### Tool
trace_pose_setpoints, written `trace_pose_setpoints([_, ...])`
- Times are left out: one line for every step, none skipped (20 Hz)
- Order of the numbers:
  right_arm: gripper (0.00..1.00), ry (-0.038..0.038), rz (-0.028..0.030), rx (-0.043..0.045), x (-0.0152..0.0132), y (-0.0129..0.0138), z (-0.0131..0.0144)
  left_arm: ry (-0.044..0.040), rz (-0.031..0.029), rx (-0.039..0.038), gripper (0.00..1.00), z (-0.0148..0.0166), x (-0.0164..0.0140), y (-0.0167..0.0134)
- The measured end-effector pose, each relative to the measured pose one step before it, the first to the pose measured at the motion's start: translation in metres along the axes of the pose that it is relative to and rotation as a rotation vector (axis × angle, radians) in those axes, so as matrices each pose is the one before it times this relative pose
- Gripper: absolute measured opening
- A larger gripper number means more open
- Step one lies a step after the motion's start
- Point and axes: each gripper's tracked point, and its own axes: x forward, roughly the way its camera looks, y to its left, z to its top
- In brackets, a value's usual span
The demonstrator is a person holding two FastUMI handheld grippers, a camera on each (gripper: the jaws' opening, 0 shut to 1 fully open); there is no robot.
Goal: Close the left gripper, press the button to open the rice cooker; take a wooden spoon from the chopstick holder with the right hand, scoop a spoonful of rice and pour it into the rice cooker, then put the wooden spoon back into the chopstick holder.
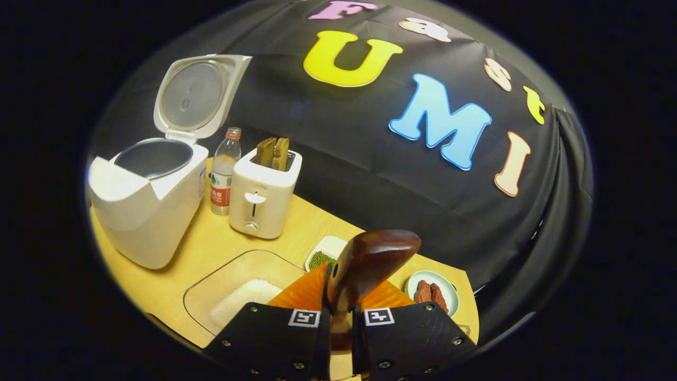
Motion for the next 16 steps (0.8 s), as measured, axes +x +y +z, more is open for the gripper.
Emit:
trace_pose_setpoints([0.17,0.00411,0.00408,-0.00945,0.00369,0.00596,-0.00312,0.0043,0.00478,0.00679,0.99,-0.00347,-0.00206,0.00126])
trace_pose_setpoints([0.16,0.01019,-0.00229,-0.00539,0.00306,0.00265,-0.00452,0.00288,0.00495,0.00506,0.98,-0.00023,-0.00044,0.00147])
trace_pose_setpoints([0.16,0.00984,-0.00313,-0.00496,0.00198,0.00335,-0.00438,0.00596,0.00186,0.0027,0.98,-0.00329,-0.00168,0.00137])
trace_pose_setpoints([0.16,0.00981,-0.00497,-0.011,0.00126,0.00419,-0.00489,0.00619,0.0022,0.00298,0.99,-0.00215,-0.00071,0.00173])
trace_pose_setpoints([0.16,0.01193,0.00482,-0.01347,0.00113,0.00532,-0.00381,0.0048,0.00055,0.00355,0.99,-0.00222,0.00106,0.0])
trace_pose_setpoints([0.16,0.00802,0.00585,-0.00477,0.00024,0.00537,-0.00431,0.00443,0.00189,0.00496,0.98,-0.00098,0.00034,0.00109])
trace_pose_setpoints([0.16,-0.00295,0.00821,0.01066,-0.00063,0.00514,0.00037,0.00279,0.00094,0.0043,0.98,-0.00179,-0.00124,0.00145])
trace_pose_setpoints([0.17,0.00669,0.00562,0.01599,0.00019,0.00337,-0.00094,0.0005,0.00235,0.00204,0.98,0.00044,0.00024,0.00161])
trace_pose_setpoints([0.16,0.00671,0.01579,0.02321,0.00008,0.00514,-0.00024,0.00241,0.00008,0.00108,0.98,-0.00102,-0.00013,0.00214])
trace_pose_setpoints([0.17,0.00721,0.00839,0.03146,0.00002,0.00317,-0.00058,0.0027,0.00092,-0.00037,0.99,-0.00049,0.00008,0.00131])
trace_pose_setpoints([0.16,0.00979,0.01426,0.03781,0.00054,0.00364,-0.00058,0.00051,-0.00064,-0.00146,0.99,-0.0006,-0.00049,0.00114])
trace_pose_setpoints([0.17,0.00613,0.01141,0.04207,-0.00038,0.00342,0.00008,0.00283,0.00018,-0.00181,0.98,0.00042,0.00001,0.00119])
trace_pose_setpoints([0.17,0.00731,0.00984,0.03926,0.00054,0.00184,0.00078,0.00245,0.00008,-0.0014,0.98,-0.00193,-0.00061,0.0021])
trace_pose_setpoints([0.17,0.00288,0.01733,0.05128,0.00095,0.00227,0.00033,0.00135,-0.00117,-0.00048,0.98,0.00082,0.00068,0.00124])
trace_pose_setpoints([0.16,0.00954,0.02505,0.07854,0.0008,0.00439,-0.0017,-0.0003,0.00224,0.0022,0.98,0.00178,0.00187,0.00088])
trace_pose_setpoints([0.17,0.00286,0.0172,0.0717,0.00045,0.00118,0.00058,-0.0021,0.00022,0.00355,0.98,-0.00008,-0.00059,0.00165])
